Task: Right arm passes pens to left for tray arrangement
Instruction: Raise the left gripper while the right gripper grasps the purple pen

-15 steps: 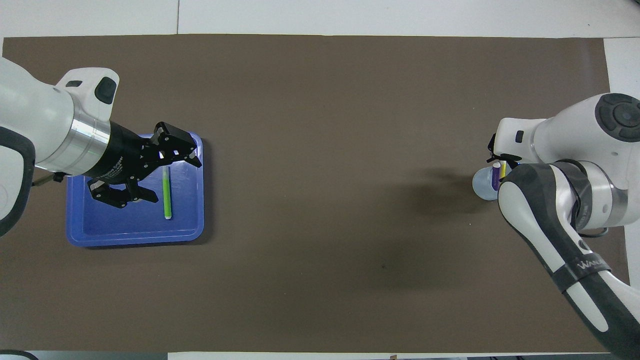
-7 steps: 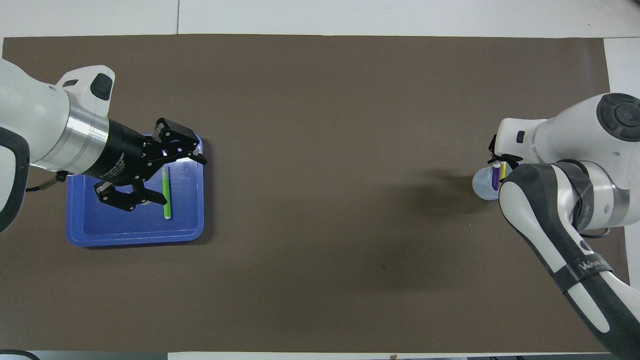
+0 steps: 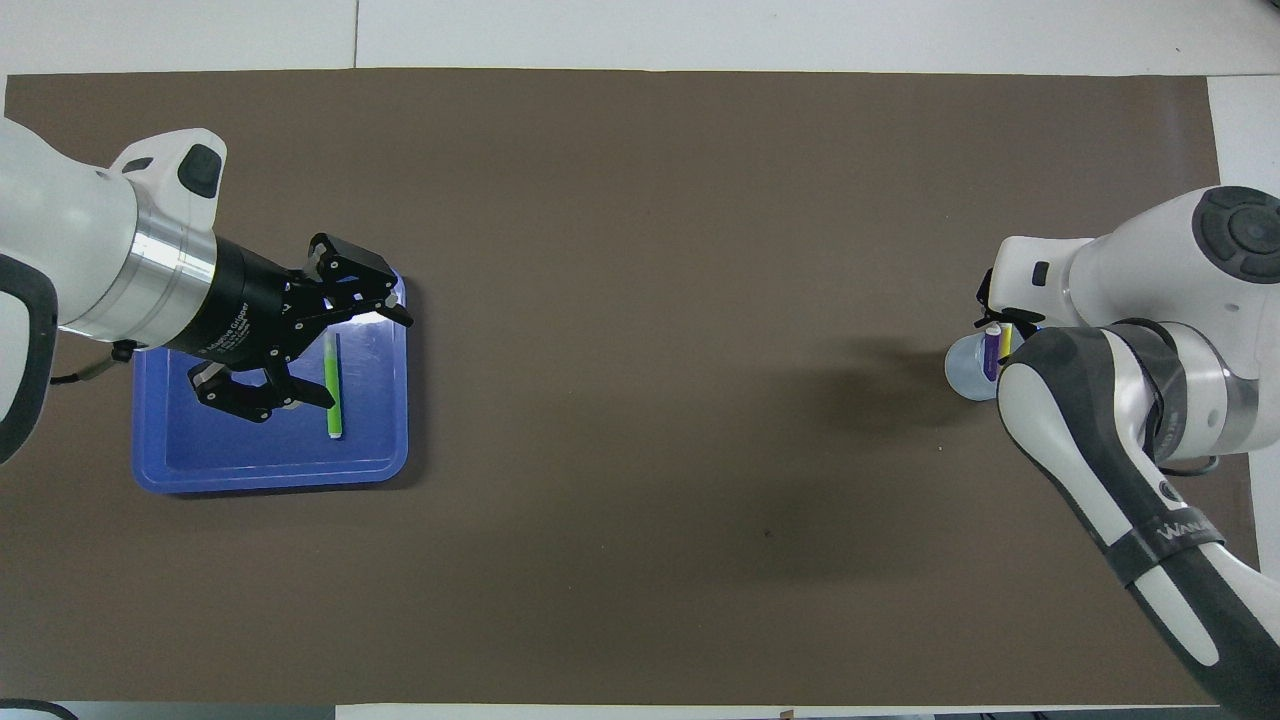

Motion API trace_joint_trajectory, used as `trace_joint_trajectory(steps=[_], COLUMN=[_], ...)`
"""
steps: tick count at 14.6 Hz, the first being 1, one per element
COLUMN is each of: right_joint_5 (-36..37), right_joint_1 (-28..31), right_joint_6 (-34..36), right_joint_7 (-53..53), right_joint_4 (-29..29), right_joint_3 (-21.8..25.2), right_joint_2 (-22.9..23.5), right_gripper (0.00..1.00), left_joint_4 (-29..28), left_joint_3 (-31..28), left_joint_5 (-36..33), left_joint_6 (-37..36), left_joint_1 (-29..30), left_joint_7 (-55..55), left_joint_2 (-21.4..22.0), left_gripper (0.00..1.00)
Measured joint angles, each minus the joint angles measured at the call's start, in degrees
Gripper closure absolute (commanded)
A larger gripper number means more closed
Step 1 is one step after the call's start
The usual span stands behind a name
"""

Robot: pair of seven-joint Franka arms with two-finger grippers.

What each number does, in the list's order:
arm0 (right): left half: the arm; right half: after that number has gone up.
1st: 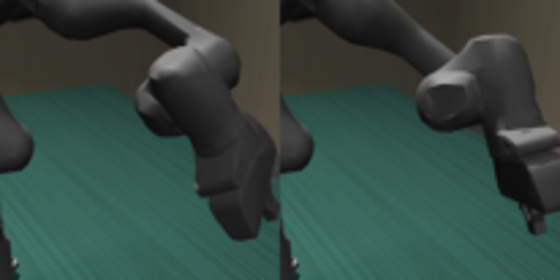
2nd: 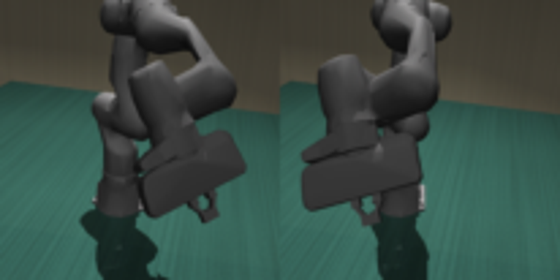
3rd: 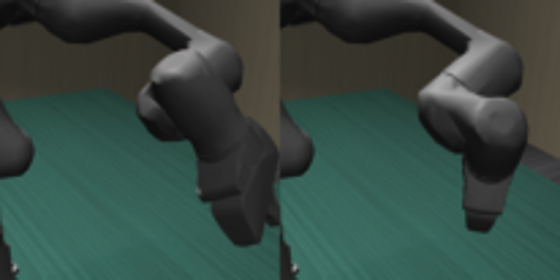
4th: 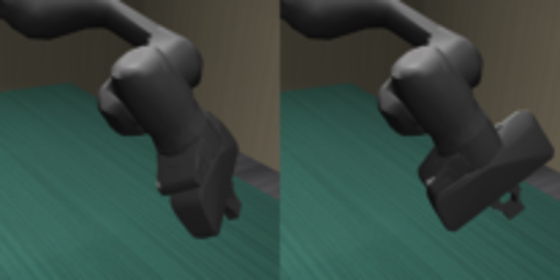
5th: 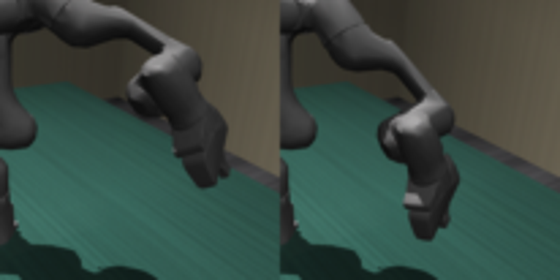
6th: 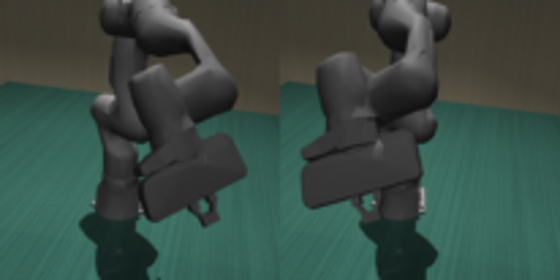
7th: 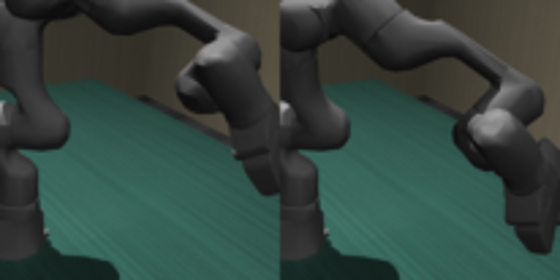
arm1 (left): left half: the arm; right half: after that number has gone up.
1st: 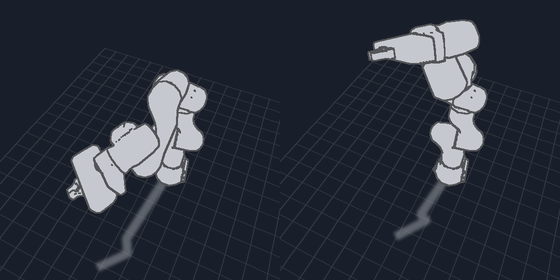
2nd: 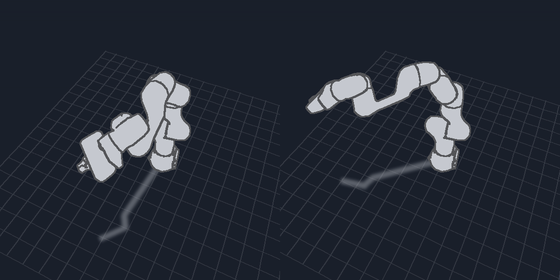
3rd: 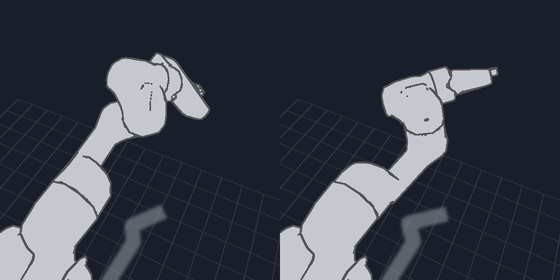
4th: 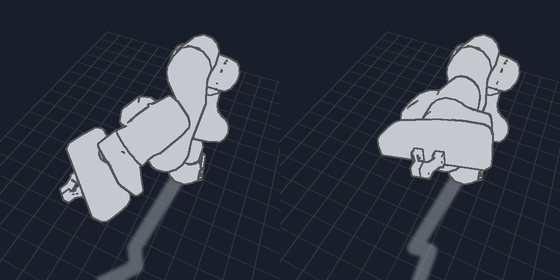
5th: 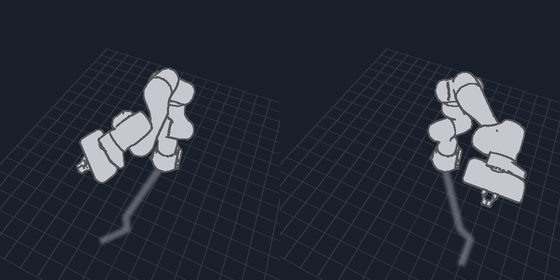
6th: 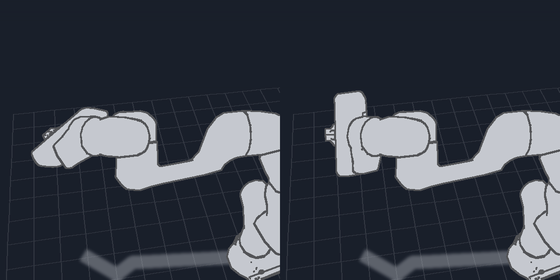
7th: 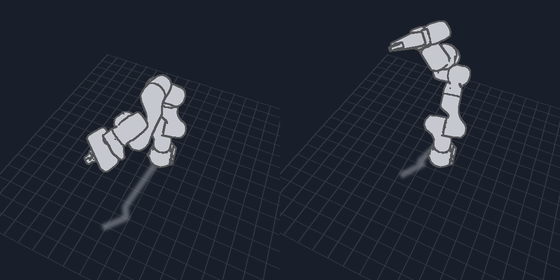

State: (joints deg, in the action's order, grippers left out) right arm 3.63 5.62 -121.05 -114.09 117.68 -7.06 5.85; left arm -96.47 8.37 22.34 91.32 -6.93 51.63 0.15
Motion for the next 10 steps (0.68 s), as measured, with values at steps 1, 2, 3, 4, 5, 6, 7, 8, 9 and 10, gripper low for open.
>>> trace_joint_trajectory(steps=[1,2,3,4,5,6,7,8,9,10], right_joint_5=[0.0,0.0,0.0,0.0,-0.1,-0.2,-0.2,-0.2,-0.2,-0.3], right_joint_1=[0.0,0.0,0.0,0.0,0.0,0.0,0.0,0.0,0.1,0.3], right_joint_6=[0.1,0.3,0.4,1.1,1.9,2.5,3.5,4.5,5.4,6.6], right_joint_7=[0.0,0.0,0.0,0.1,0.1,0.3,0.9,1.8,2.5,3.0], right_joint_4=[0.0,0.0,0.0,-0.4,-0.5,-0.6,-1.0,-1.4,-1.8,-2.5], right_joint_3=[0.0,0.0,0.0,0.0,0.1,0.1,0.1,0.1,0.1,0.1], right_joint_2=[0.0,0.0,0.0,-0.4,-0.8,-1.2,-1.4,-1.3,-1.3,-1.2], right_gripper=[0.71,0.78,0.86,0.94,0.95,0.95,0.95,0.99,1.0,1.0], left_joint_4=[0.0,0.0,0.0,0.0,0.0,0.0,0.0,0.0,0.0,0.0], left_joint_3=[0.0,0.0,0.0,0.0,0.0,0.0,0.0,0.0,0.0,0.0], left_joint_5=[0.0,0.0,0.1,0.1,0.1,0.1,0.1,0.1,0.1,0.1], left_joint_6=[0.0,0.0,0.0,0.0,0.1,0.2,0.4,0.6,0.7,0.9], left_joint_1=[0.0,0.0,0.0,0.0,0.0,0.0,0.0,0.0,0.0,0.0], left_joint_7=[0.0,0.1,0.1,0.1,0.3,0.6,0.8,1.0,1.1,1.2], left_joint_2=[0.0,0.0,0.0,0.0,0.0,0.0,0.0,0.0,0.0,0.0], left_gripper=[0.0,0.0,0.0,0.0,0.0,0.0,0.0,0.0,0.0,0.0])
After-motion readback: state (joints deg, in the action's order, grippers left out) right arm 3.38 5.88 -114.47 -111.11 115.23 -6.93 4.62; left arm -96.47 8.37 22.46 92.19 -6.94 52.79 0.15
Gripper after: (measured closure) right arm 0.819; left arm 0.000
